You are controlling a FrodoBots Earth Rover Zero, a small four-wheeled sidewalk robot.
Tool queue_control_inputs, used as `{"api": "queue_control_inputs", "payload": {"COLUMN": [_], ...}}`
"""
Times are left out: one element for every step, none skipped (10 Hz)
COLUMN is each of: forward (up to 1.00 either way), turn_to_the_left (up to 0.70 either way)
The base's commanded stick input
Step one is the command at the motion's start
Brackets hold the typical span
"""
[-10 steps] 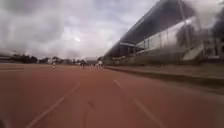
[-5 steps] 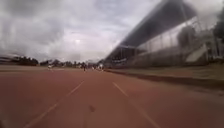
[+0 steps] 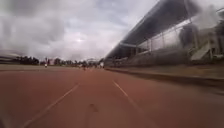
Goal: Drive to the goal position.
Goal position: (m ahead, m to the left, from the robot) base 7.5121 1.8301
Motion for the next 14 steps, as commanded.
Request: {"api": "queue_control_inputs", "payload": {"forward": [0.85, 0.85, 0.85, 0.85, 0.85, 0.85, 0.85, 0.85, 0.85, 0.85, 0.85, 0.85, 0.85, 0.85], "turn_to_the_left": [0.0, 0.0, 0.0, 0.0, 0.0, 0.0, 0.0, 0.0, 0.0, 0.0, 0.0, 0.0, 0.0, 0.0]}}
